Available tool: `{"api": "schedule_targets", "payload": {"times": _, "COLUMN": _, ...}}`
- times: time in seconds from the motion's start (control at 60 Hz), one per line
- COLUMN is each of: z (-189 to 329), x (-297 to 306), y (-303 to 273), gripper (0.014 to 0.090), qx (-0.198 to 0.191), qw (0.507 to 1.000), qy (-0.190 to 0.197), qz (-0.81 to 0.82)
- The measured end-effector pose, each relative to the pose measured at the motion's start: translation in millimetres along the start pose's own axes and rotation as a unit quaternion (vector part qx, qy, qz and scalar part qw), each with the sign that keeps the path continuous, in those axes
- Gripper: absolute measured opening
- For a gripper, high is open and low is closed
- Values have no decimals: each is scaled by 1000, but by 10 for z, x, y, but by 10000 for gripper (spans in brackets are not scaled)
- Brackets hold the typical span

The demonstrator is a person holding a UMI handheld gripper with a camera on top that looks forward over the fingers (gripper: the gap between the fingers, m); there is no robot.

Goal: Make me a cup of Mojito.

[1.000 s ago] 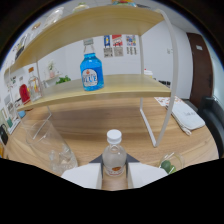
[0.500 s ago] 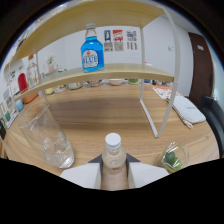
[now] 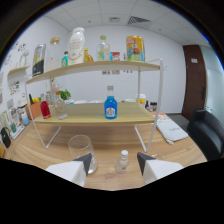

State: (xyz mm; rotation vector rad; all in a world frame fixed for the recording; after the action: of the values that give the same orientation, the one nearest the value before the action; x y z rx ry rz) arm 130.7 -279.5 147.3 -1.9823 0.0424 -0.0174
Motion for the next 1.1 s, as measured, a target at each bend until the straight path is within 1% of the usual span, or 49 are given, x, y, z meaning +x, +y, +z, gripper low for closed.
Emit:
{"api": "schedule_targets", "payload": {"times": 0.133, "z": -277, "x": -330, "y": 13, "gripper": 854, "qx": 9, "qw": 1000, "qy": -2, "qz": 6}}
{"api": "schedule_targets", "payload": {"times": 0.35, "z": -429, "x": -834, "y": 367, "gripper": 847, "qx": -27, "qw": 999, "qy": -4, "qz": 29}}
{"api": "schedule_targets", "payload": {"times": 0.433, "z": -477, "x": -1037, "y": 301, "gripper": 849, "qx": -26, "qw": 999, "qy": -5, "qz": 27}}
{"api": "schedule_targets", "payload": {"times": 0.5, "z": -507, "x": -1185, "y": 194, "gripper": 849, "qx": -26, "qw": 1000, "qy": 2, "qz": 16}}
{"api": "schedule_targets", "payload": {"times": 0.567, "z": -541, "x": -1404, "y": 24, "gripper": 850, "qx": -23, "qw": 1000, "qy": -3, "qz": 7}}
{"api": "schedule_targets", "payload": {"times": 0.683, "z": -620, "x": -1837, "y": -514, "gripper": 851, "qx": 6, "qw": 1000, "qy": -17, "qz": -15}}
{"api": "schedule_targets", "payload": {"times": 0.783, "z": -666, "x": -2264, "y": -1038, "gripper": 865, "qx": 49, "qw": 998, "qy": -45, "qz": -24}}
{"api": "schedule_targets", "payload": {"times": 0.867, "z": -670, "x": -2559, "y": -1411, "gripper": 866, "qx": 69, "qw": 996, "qy": -61, "qz": -24}}
{"api": "schedule_targets", "payload": {"times": 0.967, "z": -585, "x": -2761, "y": -1845, "gripper": 864, "qx": 97, "qw": 993, "qy": -67, "qz": -19}}
{"api": "schedule_targets", "payload": {"times": 1.1, "z": -350, "x": -2925, "y": -2358, "gripper": 863, "qx": 127, "qw": 990, "qy": -59, "qz": -16}}
